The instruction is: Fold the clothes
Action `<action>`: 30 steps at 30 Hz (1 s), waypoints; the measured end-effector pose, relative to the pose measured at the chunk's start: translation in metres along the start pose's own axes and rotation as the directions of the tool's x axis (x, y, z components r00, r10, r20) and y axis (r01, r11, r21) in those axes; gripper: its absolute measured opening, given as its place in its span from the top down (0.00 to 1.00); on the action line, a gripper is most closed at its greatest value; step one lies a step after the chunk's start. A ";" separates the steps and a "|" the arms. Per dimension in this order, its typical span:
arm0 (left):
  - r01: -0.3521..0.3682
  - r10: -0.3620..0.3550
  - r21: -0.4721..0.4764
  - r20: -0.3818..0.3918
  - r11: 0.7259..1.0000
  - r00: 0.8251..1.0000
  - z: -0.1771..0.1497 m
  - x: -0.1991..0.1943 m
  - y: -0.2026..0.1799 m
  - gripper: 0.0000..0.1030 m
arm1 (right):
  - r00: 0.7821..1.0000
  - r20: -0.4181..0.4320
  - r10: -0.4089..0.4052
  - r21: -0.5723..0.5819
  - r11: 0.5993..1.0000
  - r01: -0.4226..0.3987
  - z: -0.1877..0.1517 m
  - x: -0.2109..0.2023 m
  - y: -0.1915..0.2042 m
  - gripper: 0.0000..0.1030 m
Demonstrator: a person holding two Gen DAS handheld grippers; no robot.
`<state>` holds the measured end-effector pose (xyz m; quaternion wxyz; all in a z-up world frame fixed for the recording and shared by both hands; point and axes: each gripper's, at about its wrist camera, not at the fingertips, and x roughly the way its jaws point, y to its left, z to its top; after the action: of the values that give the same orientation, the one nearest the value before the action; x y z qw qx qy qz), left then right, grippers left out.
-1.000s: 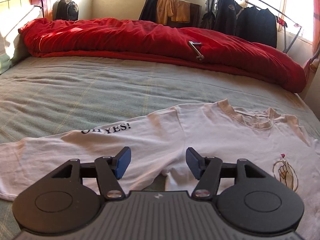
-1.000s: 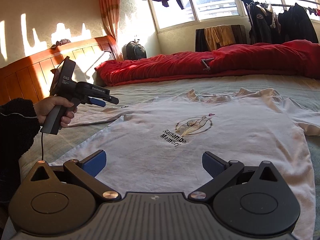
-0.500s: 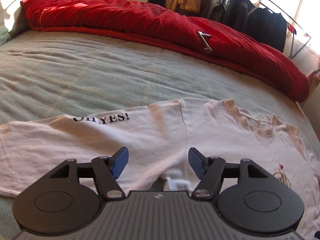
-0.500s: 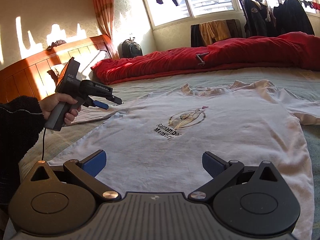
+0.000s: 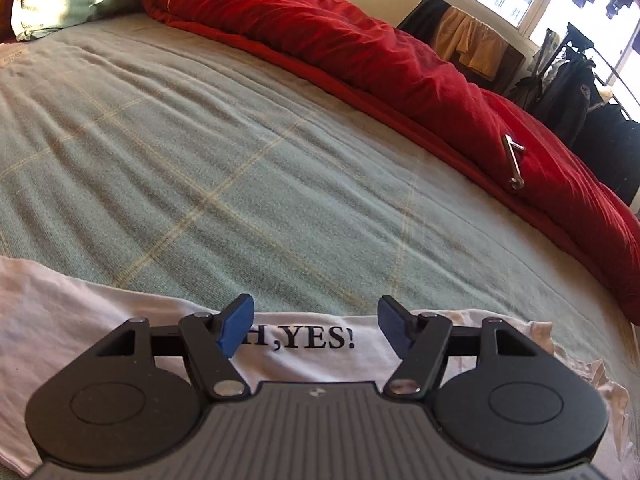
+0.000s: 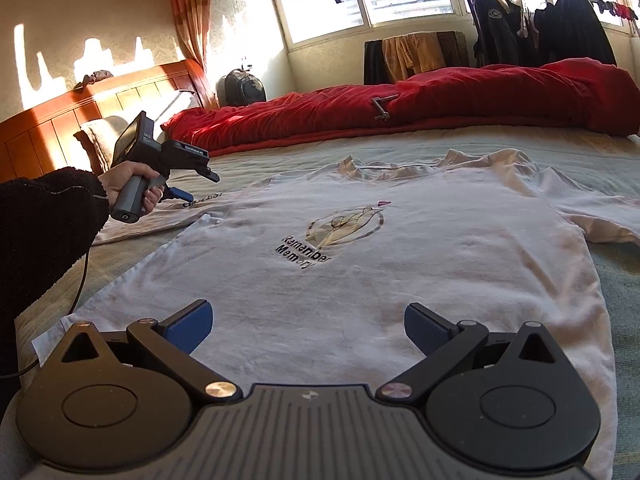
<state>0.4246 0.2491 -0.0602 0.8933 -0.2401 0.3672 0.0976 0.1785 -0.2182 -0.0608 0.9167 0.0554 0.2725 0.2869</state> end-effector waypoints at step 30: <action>-0.025 0.056 0.326 -0.085 0.945 0.995 -0.055 0.035 -0.101 0.20 | 0.998 -0.056 -0.035 -0.013 0.999 0.034 -0.007 0.012 0.000 0.00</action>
<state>0.4514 0.1344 -0.0828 0.9004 -0.0865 0.4242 0.0431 0.1836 -0.2118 -0.0722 0.9138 0.0373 0.2972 0.2742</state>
